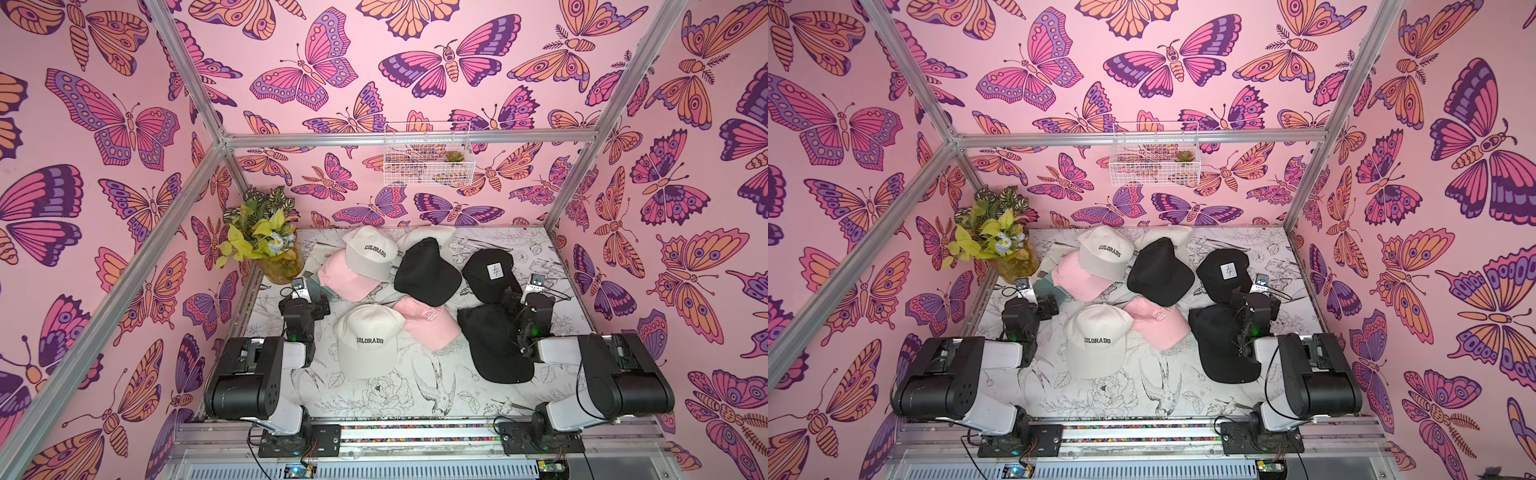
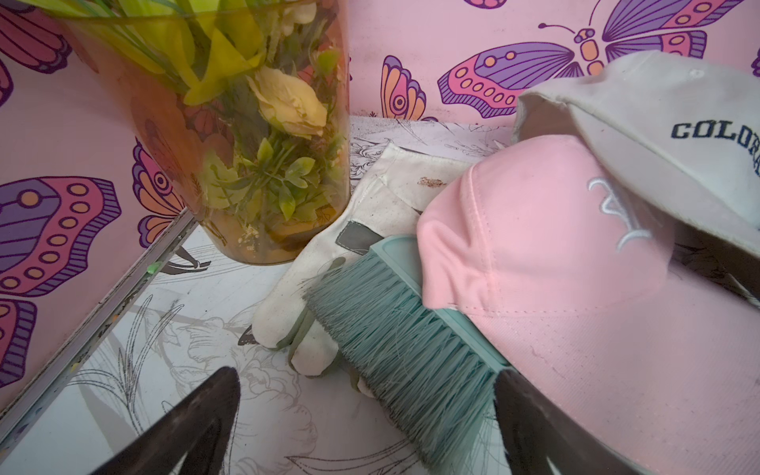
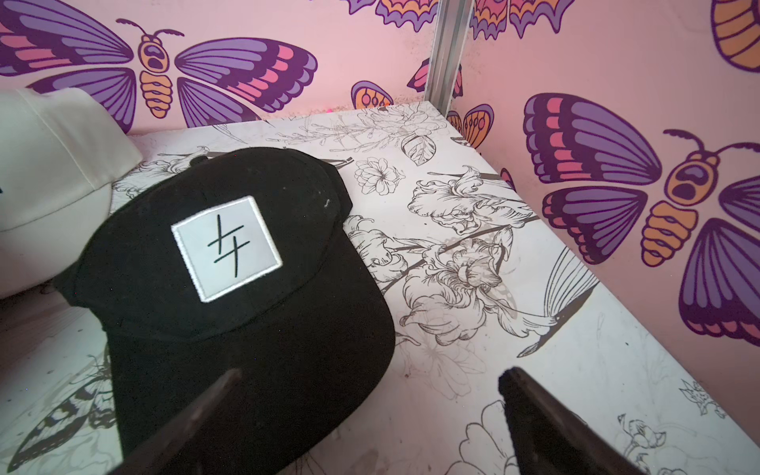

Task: Stack the baseball caps by color
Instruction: Move the baseball cap to the center of the board.

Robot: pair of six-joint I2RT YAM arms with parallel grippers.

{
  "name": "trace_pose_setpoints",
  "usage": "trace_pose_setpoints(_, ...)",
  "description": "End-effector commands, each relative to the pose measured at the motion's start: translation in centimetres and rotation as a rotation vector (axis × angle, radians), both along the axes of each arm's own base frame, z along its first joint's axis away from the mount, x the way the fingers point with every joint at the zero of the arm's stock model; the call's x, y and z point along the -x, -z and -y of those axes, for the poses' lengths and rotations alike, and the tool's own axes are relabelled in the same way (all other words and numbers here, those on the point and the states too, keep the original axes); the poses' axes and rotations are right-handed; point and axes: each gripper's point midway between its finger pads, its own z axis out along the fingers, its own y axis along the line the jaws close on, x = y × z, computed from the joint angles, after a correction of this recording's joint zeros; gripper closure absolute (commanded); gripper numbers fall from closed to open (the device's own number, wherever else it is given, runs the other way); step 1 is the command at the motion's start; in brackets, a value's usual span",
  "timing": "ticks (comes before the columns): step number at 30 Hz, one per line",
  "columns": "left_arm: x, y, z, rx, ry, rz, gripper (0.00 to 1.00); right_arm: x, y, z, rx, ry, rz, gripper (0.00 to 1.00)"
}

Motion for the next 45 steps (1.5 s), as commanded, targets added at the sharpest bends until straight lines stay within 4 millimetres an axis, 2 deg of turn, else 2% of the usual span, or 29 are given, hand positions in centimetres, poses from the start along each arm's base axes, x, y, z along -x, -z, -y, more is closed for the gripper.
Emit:
trace_pose_setpoints(1,-0.1,0.3,0.1,0.001,0.001,-0.015,0.01,-0.1,-0.5,-0.1,0.002,0.004,0.01,0.01)
trace_pose_setpoints(8,-0.1,0.3,0.1,0.0,0.001,-0.013,0.01,-0.1,-0.5,-0.1,0.002,0.005,0.011,0.01)
trace_pose_setpoints(12,-0.1,-0.2,0.6,-0.012,0.025,-0.002,0.01,0.0,-1.1,-0.1,0.0,0.003,0.031,0.01)
trace_pose_setpoints(15,0.5,-2.4,0.9,-0.042,0.017,-0.001,0.01,0.3,-1.9,-0.8,0.012,-0.043,0.046,0.01)
trace_pose_setpoints(16,0.8,-3.2,0.8,-0.049,0.002,0.007,0.01,0.4,-2.9,-0.7,0.028,-0.025,0.074,0.01)
trace_pose_setpoints(18,2.0,-6.3,0.4,-0.055,-0.049,0.078,0.01,1.1,-4.4,-0.4,0.042,0.012,0.058,0.01)
trace_pose_setpoints(20,3.2,-8.7,0.3,-0.023,-0.101,0.14,0.01,1.9,-6.2,0.4,-0.009,0.081,0.038,0.01)
trace_pose_setpoints(21,3.7,-9.6,0.3,0.011,-0.125,0.156,0.01,2.3,-7.0,1.0,-0.044,0.131,0.035,0.01)
trace_pose_setpoints(23,4.4,-10.7,0.9,0.088,-0.13,0.148,0.01,2.7,-8.1,0.8,-0.085,0.132,0.025,0.01)
trace_pose_setpoints(25,4.8,-11.0,2.2,0.166,-0.096,0.108,0.01,2.9,-8.5,-0.6,-0.143,0.065,-0.009,0.01)
trace_pose_setpoints(28,5.8,-11.0,4.4,0.293,-0.051,0.005,0.01,3.3,-8.8,-4.3,-0.29,-0.101,-0.082,0.01)
trace_pose_setpoints(30,6.7,-10.3,5.3,0.392,-0.063,-0.104,0.01,4.0,-8.8,-7.3,-0.423,-0.225,-0.139,0.01)
trace_pose_setpoints(34,8.0,-8.5,9.3,0.522,0.066,-0.338,0.01,5.6,-8.0,-12.4,-0.619,-0.394,-0.296,0.01)
trace_pose_setpoints(36,9.2,-6.9,10.6,0.55,0.078,-0.462,0.01,6.8,-7.6,-15.0,-0.621,-0.47,-0.374,0.01)
trace_pose_setpoints(40,11.0,-4.9,13.0,0.634,0.151,-0.581,0.01,8.7,-7.0,-20.3,-0.555,-0.654,-0.459,0.01)
trace_pose_setpoints(45,12.0,-3.3,14.0,0.648,0.21,-0.651,0.01,10.6,-4.1,-25.9,-0.353,-0.816,-0.62,0.01)
